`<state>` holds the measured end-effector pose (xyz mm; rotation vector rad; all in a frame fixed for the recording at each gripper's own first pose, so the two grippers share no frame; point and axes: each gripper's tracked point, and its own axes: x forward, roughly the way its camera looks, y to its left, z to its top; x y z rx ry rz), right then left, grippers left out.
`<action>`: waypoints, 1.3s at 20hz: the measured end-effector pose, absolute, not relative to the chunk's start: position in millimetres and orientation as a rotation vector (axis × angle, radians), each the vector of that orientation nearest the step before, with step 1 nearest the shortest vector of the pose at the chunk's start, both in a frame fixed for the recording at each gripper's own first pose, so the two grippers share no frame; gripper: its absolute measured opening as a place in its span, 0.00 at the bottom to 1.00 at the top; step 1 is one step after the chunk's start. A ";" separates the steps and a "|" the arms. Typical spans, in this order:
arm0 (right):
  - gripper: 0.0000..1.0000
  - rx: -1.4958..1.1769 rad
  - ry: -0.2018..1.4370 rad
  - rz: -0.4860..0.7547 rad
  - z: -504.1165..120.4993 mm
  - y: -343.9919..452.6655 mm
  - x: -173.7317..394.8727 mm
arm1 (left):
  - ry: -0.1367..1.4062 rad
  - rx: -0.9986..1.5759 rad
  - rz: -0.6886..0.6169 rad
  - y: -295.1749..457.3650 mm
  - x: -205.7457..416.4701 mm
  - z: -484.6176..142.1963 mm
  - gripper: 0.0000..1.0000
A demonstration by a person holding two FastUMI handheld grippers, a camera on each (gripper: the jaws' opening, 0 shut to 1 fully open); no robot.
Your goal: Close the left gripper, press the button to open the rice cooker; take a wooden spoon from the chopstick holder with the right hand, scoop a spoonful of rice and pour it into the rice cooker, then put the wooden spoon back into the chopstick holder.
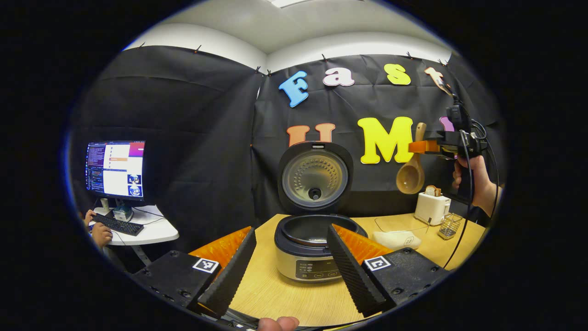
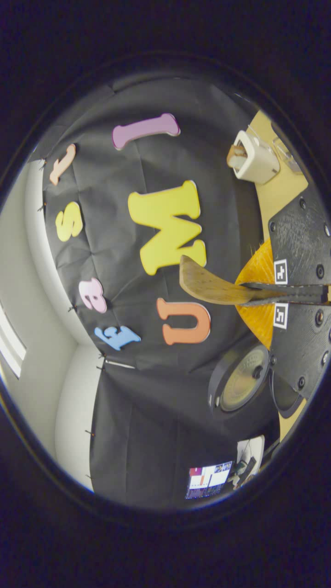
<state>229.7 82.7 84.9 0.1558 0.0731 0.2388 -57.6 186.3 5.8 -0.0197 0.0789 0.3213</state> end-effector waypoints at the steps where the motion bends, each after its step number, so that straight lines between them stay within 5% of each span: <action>1: 0.00 0.158 0.067 0.198 82.8 54.7 229.5 | 0.076 -0.021 0.313 182.1 -56.1 6.8 0.99; 10: 0.00 0.146 0.115 -0.143 10.5 -162.1 218.9 | 0.080 0.034 0.238 146.9 -45.3 6.6 0.99; 26: 0.00 0.171 0.320 -0.226 -133.7 -209.7 262.0 | 0.072 -0.009 0.229 150.3 -46.3 6.3 0.99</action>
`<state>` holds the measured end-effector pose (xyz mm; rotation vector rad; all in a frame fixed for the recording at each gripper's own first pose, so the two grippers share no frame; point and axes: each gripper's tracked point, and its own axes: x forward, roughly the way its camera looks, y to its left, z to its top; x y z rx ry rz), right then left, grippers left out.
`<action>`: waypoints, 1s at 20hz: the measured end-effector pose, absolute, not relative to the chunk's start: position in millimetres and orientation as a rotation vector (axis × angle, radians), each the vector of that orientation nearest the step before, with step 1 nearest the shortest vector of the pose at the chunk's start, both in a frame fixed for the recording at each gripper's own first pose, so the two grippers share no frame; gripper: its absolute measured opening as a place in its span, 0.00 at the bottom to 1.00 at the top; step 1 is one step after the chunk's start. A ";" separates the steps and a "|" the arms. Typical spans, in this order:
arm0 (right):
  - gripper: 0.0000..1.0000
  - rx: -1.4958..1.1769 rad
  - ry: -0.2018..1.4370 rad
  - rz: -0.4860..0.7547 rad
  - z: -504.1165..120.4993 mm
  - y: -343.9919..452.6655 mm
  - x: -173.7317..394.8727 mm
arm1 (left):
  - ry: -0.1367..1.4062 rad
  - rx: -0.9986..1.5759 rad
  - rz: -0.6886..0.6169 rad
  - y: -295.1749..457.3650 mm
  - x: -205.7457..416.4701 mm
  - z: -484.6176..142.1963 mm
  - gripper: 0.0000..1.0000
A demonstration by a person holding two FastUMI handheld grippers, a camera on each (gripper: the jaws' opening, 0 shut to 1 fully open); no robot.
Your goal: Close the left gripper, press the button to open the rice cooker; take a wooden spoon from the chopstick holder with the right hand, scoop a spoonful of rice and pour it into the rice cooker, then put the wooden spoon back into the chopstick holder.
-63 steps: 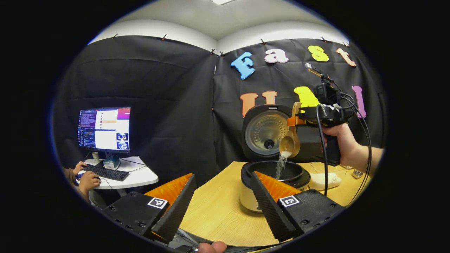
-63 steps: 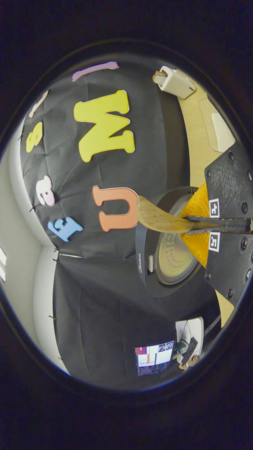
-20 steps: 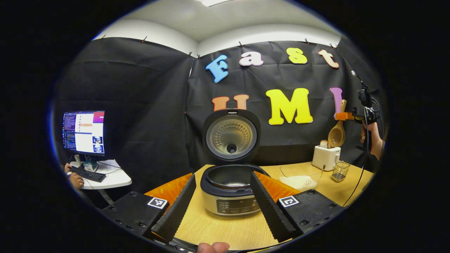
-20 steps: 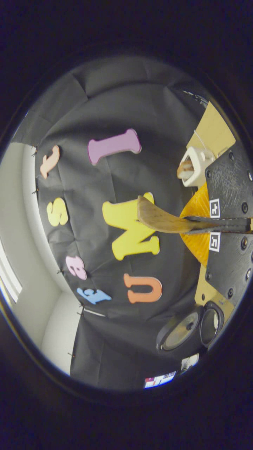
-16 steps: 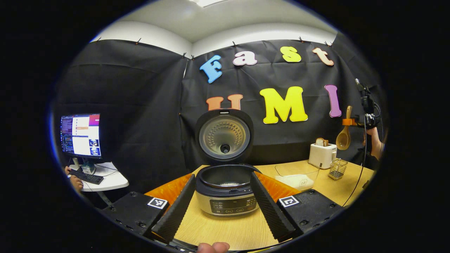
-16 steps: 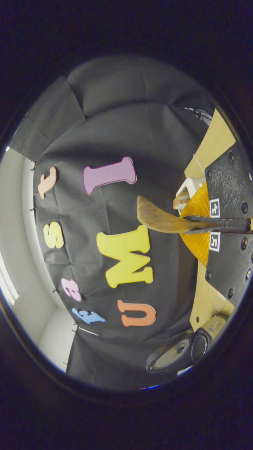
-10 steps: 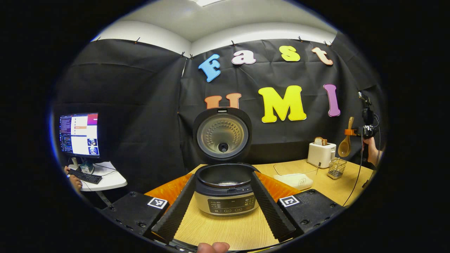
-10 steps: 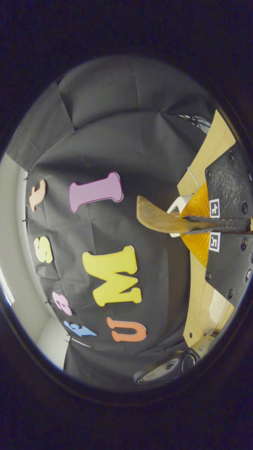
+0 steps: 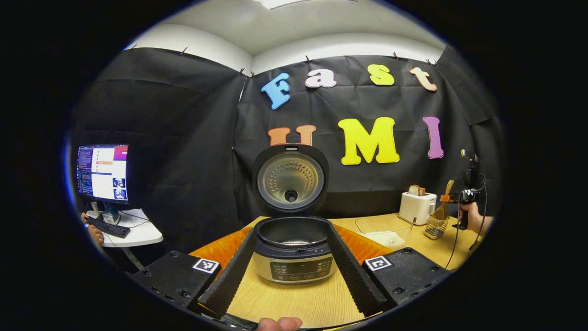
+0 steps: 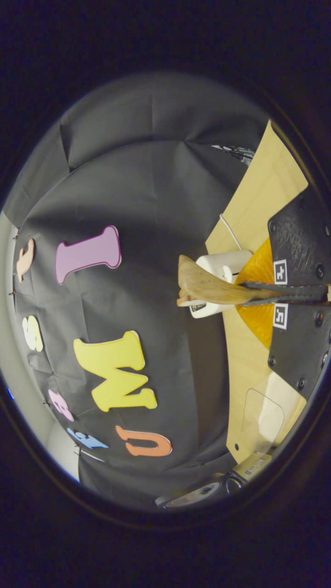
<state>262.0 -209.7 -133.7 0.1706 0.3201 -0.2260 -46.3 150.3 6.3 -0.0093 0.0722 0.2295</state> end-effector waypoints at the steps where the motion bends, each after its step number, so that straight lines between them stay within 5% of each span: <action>1: 0.00 0.169 0.327 -0.228 -137.6 -210.1 263.0 | 0.074 -0.012 0.232 150.6 -46.0 7.1 0.99; 11: 0.03 0.190 0.306 -0.238 -145.2 -214.5 258.3 | 0.079 -0.021 0.207 142.0 -40.2 1.9 0.99; 12: 0.18 0.193 0.302 -0.236 -142.6 -215.8 255.2 | 0.079 -0.026 0.203 140.6 -39.6 2.2 0.99; 13: 0.19 0.197 0.298 -0.235 -142.4 -217.4 252.7 | 0.078 -0.029 0.199 139.1 -39.1 1.4 0.99; 15: 0.40 0.204 0.296 -0.251 -142.7 -225.6 250.3 | 0.080 -0.023 0.194 136.3 -38.6 2.2 0.99; 16: 0.57 0.218 0.305 -0.251 -143.9 -227.2 246.4 | 0.078 -0.015 0.193 134.7 -39.0 3.6 0.99; 20: 0.87 0.250 0.312 -0.273 -145.6 -236.2 237.9 | 0.067 -0.009 0.189 131.5 -41.2 7.4 0.99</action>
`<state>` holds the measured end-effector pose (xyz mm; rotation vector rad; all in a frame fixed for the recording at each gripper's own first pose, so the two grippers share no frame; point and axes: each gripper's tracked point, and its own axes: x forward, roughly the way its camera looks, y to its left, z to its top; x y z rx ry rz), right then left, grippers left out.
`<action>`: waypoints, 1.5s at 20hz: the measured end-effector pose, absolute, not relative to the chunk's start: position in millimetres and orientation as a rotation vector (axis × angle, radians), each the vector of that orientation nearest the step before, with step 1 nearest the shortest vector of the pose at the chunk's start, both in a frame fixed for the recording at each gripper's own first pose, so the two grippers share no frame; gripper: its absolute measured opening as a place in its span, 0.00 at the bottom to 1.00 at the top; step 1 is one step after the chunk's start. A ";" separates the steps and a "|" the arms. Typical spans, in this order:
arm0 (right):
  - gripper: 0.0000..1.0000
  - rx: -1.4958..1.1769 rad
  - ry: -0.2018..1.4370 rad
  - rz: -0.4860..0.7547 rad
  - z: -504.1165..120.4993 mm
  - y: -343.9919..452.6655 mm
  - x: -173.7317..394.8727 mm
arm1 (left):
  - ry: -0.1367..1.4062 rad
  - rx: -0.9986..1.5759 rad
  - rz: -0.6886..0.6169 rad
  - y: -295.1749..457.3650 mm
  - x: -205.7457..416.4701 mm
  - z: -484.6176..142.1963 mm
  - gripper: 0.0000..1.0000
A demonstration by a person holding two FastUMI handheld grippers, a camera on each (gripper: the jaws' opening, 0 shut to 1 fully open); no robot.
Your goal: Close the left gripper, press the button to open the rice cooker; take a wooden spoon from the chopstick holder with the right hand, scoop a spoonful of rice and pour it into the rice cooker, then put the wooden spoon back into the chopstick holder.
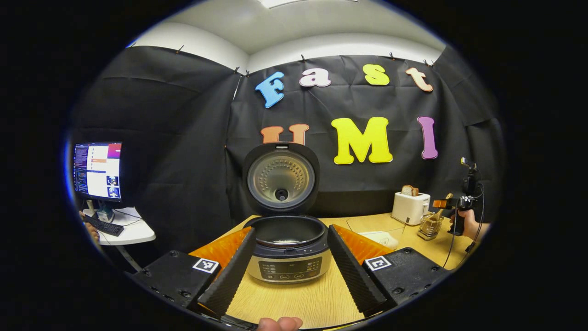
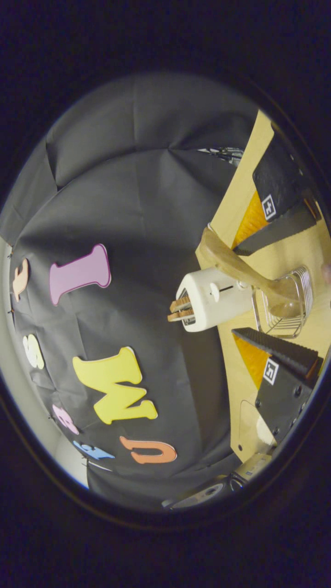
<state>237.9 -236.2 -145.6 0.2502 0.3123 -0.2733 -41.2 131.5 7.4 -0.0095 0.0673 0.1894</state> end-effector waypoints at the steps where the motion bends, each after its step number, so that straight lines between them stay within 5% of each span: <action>1: 0.95 0.251 0.309 -0.284 -143.6 -239.6 234.5 | 0.064 -0.006 0.190 130.9 -41.9 9.6 0.99; 5: 0.91 0.271 0.250 -0.318 -123.4 -249.9 210.1 | 0.036 -0.006 0.195 128.8 -45.0 18.4 0.99; 17: 0.95 0.164 0.131 -0.120 -72.7 -151.4 102.6 | 0.020 -0.080 0.220 116.6 -27.4 52.6 0.99; 23: 0.95 0.095 0.097 0.040 -59.4 -99.7 69.9 | -0.034 -0.068 0.172 135.8 31.0 136.1 0.99; 30: 0.95 0.087 0.035 0.079 -48.2 -88.3 43.8 | 0.081 -0.027 0.253 187.0 123.1 189.6 0.99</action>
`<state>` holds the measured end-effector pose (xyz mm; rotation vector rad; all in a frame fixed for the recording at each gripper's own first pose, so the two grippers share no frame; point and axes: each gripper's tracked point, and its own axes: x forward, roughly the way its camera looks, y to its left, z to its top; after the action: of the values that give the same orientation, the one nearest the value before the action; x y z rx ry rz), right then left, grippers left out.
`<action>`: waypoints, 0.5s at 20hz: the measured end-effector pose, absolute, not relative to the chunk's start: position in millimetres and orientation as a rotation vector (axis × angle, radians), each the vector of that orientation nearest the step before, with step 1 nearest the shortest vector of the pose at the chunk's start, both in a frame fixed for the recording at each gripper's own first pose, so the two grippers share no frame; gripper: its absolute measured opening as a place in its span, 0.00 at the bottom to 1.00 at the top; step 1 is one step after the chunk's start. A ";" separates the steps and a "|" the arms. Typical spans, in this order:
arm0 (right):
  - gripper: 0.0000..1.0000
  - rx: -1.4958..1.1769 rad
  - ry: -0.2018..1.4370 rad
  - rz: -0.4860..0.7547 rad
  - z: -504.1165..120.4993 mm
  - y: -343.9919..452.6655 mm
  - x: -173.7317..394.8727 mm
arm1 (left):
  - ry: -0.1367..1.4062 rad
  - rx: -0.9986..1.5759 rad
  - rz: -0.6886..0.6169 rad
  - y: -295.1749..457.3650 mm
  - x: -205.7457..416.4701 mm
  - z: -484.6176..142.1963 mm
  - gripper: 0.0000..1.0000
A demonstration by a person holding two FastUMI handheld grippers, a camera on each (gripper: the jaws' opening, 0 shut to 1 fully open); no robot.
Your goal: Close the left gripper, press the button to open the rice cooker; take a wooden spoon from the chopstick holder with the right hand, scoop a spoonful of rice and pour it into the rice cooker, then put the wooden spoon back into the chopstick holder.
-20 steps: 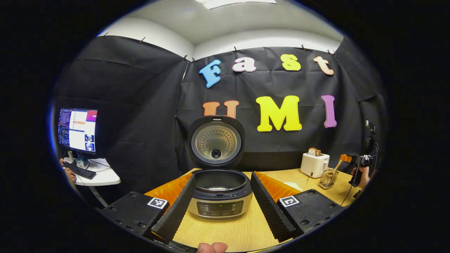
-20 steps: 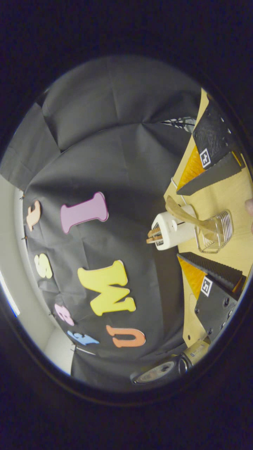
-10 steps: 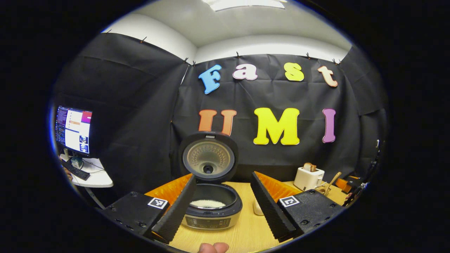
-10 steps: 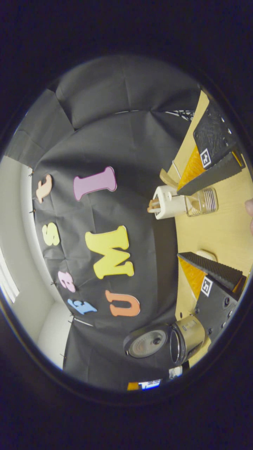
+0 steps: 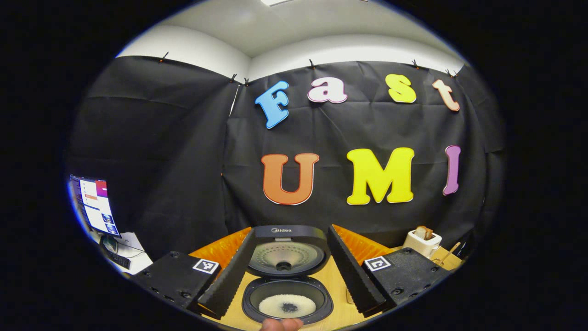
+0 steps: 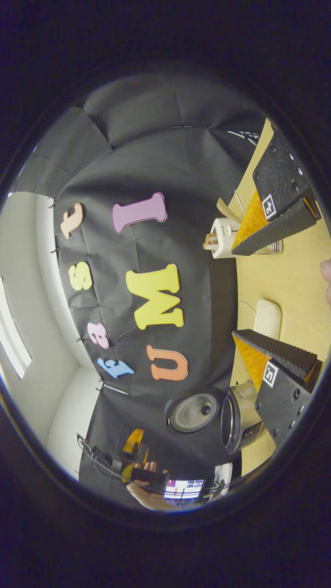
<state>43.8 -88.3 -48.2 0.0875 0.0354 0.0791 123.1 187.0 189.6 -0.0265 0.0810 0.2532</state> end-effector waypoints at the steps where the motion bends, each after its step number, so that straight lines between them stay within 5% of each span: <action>1: 0.95 0.090 0.034 0.084 -49.2 -88.1 42.1 | 0.109 -0.055 0.252 194.0 138.8 191.1 0.98; 10: 0.95 0.180 0.098 0.080 -71.4 -103.7 44.2 | 0.382 -0.172 0.330 239.5 220.2 159.1 0.98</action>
<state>44.2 -103.7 -71.4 0.1795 0.0979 0.0802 220.2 239.5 159.1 -0.1717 0.3818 0.3298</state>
